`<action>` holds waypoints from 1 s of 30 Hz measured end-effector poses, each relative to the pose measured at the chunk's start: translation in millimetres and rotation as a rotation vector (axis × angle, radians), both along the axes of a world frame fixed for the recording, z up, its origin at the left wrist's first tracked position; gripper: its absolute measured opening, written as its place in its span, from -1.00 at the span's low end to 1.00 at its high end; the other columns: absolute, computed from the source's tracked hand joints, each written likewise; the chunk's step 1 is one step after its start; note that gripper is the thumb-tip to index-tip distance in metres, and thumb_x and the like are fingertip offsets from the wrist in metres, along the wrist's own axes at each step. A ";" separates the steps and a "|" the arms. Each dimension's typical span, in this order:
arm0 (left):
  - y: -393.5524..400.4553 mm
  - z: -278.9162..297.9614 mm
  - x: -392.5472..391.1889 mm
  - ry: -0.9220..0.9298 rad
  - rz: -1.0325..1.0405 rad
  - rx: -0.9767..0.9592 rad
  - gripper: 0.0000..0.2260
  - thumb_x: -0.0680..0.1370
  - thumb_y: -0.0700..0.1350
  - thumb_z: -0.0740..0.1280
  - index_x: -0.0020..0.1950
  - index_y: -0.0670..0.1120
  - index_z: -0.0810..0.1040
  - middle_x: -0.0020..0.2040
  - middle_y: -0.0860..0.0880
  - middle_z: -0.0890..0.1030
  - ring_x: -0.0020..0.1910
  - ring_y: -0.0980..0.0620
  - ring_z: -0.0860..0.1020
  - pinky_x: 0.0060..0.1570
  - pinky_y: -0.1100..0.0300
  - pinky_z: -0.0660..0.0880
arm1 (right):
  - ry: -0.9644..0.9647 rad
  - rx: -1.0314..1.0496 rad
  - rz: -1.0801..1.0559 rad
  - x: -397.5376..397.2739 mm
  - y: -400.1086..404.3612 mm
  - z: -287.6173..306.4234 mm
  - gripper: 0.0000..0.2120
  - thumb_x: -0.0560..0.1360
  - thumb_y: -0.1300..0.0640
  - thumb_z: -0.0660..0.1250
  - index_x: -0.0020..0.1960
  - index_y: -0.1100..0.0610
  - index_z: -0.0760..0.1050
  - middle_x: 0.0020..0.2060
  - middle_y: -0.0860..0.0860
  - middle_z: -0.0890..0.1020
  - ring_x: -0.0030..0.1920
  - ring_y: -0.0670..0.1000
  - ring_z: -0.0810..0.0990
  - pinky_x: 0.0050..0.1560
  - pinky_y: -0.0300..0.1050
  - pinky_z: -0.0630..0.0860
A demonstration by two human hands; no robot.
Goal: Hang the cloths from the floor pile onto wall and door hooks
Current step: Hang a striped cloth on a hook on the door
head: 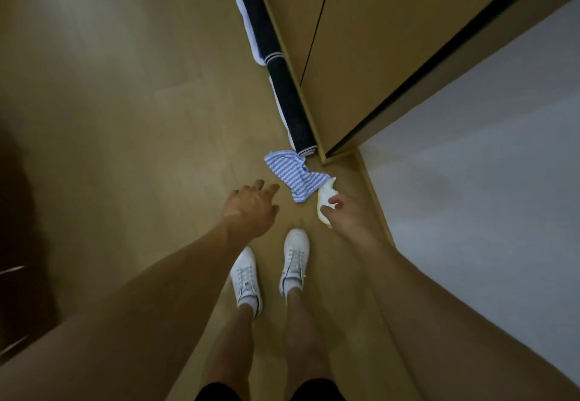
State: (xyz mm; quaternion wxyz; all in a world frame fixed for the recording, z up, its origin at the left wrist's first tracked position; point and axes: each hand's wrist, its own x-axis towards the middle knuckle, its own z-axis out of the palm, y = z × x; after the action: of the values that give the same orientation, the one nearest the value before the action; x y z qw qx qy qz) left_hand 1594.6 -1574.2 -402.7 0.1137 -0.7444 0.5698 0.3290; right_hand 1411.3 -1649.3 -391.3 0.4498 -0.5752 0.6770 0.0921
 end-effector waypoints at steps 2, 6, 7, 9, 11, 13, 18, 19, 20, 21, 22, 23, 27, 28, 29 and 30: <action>-10.0 -44.0 2.2 0.010 0.003 0.020 -0.51 0.62 0.12 0.15 0.54 0.07 0.17 0.49 -0.07 0.27 0.35 -0.17 0.40 0.30 -0.03 0.33 | 0.018 0.045 -0.004 -0.5 -11.9 -48.1 -0.73 0.51 0.08 0.34 0.19 0.13 0.54 0.20 0.08 0.54 0.17 0.06 0.52 0.12 -0.19 0.40; -33.3 -135.9 -0.4 0.000 -0.017 0.040 -0.49 0.62 0.11 0.15 0.55 0.07 0.13 0.53 -0.08 0.20 0.37 -0.18 0.38 0.31 -0.04 0.31 | 0.037 0.120 -0.056 -1.3 -33.0 -145.6 -0.75 0.51 0.11 0.35 0.17 0.08 0.57 0.18 0.09 0.58 0.16 0.10 0.55 0.19 -0.11 0.46; -39.8 -157.8 -2.3 -0.001 -0.023 0.046 -0.49 0.62 0.11 0.15 0.55 0.07 0.13 0.53 -0.09 0.20 0.37 -0.18 0.37 0.31 -0.04 0.31 | 0.030 0.125 -0.068 -0.8 -36.5 -169.3 -0.74 0.51 0.13 0.34 0.18 0.10 0.57 0.16 0.08 0.59 0.16 0.10 0.55 0.17 -0.12 0.46; -52.5 -201.3 -8.9 0.018 -0.023 0.035 -0.48 0.62 0.09 0.18 0.55 0.05 0.13 0.53 -0.09 0.20 0.37 -0.19 0.37 0.30 -0.05 0.31 | 0.002 0.132 -0.053 0.5 -42.1 -213.8 -0.73 0.52 0.14 0.33 0.21 0.10 0.55 0.04 0.01 0.61 0.07 0.04 0.56 0.05 -0.18 0.44; -61.7 -243.3 -16.4 0.043 -0.022 0.025 -0.48 0.61 0.08 0.20 0.54 0.04 0.15 0.53 -0.10 0.21 0.37 -0.21 0.37 0.28 -0.05 0.32 | -0.018 0.149 -0.020 2.4 -46.8 -256.5 -0.73 0.54 0.12 0.31 0.23 0.08 0.54 0.04 0.00 0.61 -0.02 0.00 0.51 -0.04 -0.20 0.39; -66.8 -280.7 -23.3 0.058 -0.028 0.016 -0.47 0.61 0.07 0.20 0.55 0.04 0.14 0.53 -0.10 0.20 0.36 -0.21 0.37 0.28 -0.05 0.32 | -0.043 0.195 -0.049 6.4 -49.7 -298.1 -0.70 0.55 0.12 0.28 0.27 0.07 0.51 0.16 0.07 0.58 0.02 0.03 0.52 0.01 -0.15 0.41; -67.5 -354.6 -36.7 0.116 0.009 0.009 -0.47 0.60 0.04 0.22 0.55 0.05 0.14 0.53 -0.10 0.20 0.37 -0.22 0.37 0.29 -0.06 0.32 | -0.191 0.327 -0.372 13.8 -42.2 -376.2 -0.66 0.62 0.21 0.17 0.39 0.20 0.39 0.06 0.07 0.48 -0.13 -0.01 0.48 -0.21 -0.35 0.39; -67.2 -365.3 -38.0 0.125 0.018 0.003 -0.46 0.60 0.03 0.23 0.55 0.05 0.14 0.53 -0.10 0.20 0.37 -0.22 0.37 0.29 -0.06 0.32 | -0.228 0.343 -0.440 15.6 -41.8 -387.2 -0.64 0.63 0.22 0.16 0.41 0.19 0.35 0.14 0.10 0.47 -0.01 0.03 0.52 -0.13 -0.31 0.44; -66.6 -374.6 -38.5 0.130 0.028 -0.009 -0.46 0.60 0.02 0.23 0.55 0.06 0.14 0.54 -0.10 0.19 0.36 -0.23 0.38 0.28 -0.06 0.32 | -0.242 0.357 -0.480 17.1 -42.5 -397.5 -0.62 0.63 0.21 0.16 0.44 0.17 0.31 0.25 0.11 0.45 0.14 0.08 0.51 0.00 -0.25 0.46; -66.5 -382.1 -38.7 0.136 0.035 -0.023 -0.47 0.60 0.02 0.22 0.55 0.06 0.14 0.54 -0.10 0.18 0.35 -0.23 0.38 0.27 -0.06 0.33 | -0.246 0.372 -0.501 18.9 -43.1 -405.4 -0.60 0.63 0.19 0.17 0.46 0.13 0.28 0.35 0.10 0.41 0.27 0.10 0.46 0.08 -0.21 0.44; -67.0 -387.7 -38.7 0.144 0.039 -0.032 -0.47 0.60 0.01 0.22 0.55 0.06 0.14 0.54 -0.10 0.18 0.34 -0.23 0.39 0.26 -0.06 0.34 | -0.262 0.402 -0.536 19.8 -45.2 -411.8 -0.57 0.62 0.19 0.19 0.47 0.11 0.25 0.40 0.09 0.38 0.35 0.12 0.41 0.09 -0.20 0.43; -67.5 -391.7 -38.9 0.151 0.042 -0.038 -0.47 0.60 0.01 0.22 0.55 0.06 0.14 0.55 -0.09 0.17 0.34 -0.23 0.39 0.26 -0.05 0.34 | -0.283 0.431 -0.567 20.3 -46.9 -417.1 -0.54 0.60 0.20 0.22 0.48 0.09 0.23 0.42 0.10 0.36 0.38 0.13 0.38 0.08 -0.19 0.43; -72.2 -397.7 -34.6 0.172 0.058 -0.080 -0.47 0.60 0.00 0.20 0.56 0.07 0.14 0.56 -0.09 0.15 0.37 -0.21 0.37 0.28 -0.03 0.32 | -0.368 0.529 -0.683 24.1 -52.5 -428.9 -0.63 0.56 0.33 0.25 0.30 0.03 0.37 0.10 0.10 0.59 0.07 0.03 0.61 -0.16 -0.19 0.50; -73.6 -397.3 -32.4 0.177 0.057 -0.086 -0.47 0.60 0.00 0.20 0.56 0.07 0.14 0.57 -0.09 0.15 0.39 -0.21 0.36 0.30 -0.02 0.30 | -0.404 0.531 -0.737 26.8 -52.4 -428.7 -0.73 0.55 0.36 0.23 0.12 0.05 0.44 -0.12 0.06 0.63 -0.18 -0.06 0.63 -0.34 -0.26 0.48; -75.3 -395.8 -29.8 0.177 0.051 -0.093 -0.47 0.60 0.00 0.20 0.56 0.08 0.14 0.57 -0.08 0.14 0.40 -0.20 0.34 0.31 -0.01 0.29 | -0.425 0.504 -0.789 31.4 -53.1 -425.6 -0.77 0.54 0.39 0.22 0.01 0.07 0.45 -0.24 0.03 0.60 -0.33 -0.11 0.57 -0.42 -0.30 0.44; -77.2 -392.8 -27.0 0.175 0.043 -0.098 -0.46 0.60 -0.01 0.21 0.56 0.08 0.13 0.57 -0.08 0.13 0.41 -0.19 0.33 0.32 0.00 0.28 | -0.416 0.457 -0.841 33.3 -54.3 -422.4 -0.77 0.53 0.42 0.22 0.02 0.12 0.47 -0.22 0.04 0.59 -0.34 -0.11 0.52 -0.40 -0.30 0.43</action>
State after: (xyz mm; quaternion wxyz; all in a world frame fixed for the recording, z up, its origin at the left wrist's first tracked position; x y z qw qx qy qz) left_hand 1567.6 -1651.4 -795.5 0.0199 -0.7295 0.5770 0.3666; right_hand 1444.6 -1703.6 -813.7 0.6870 -0.1469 0.7084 -0.0676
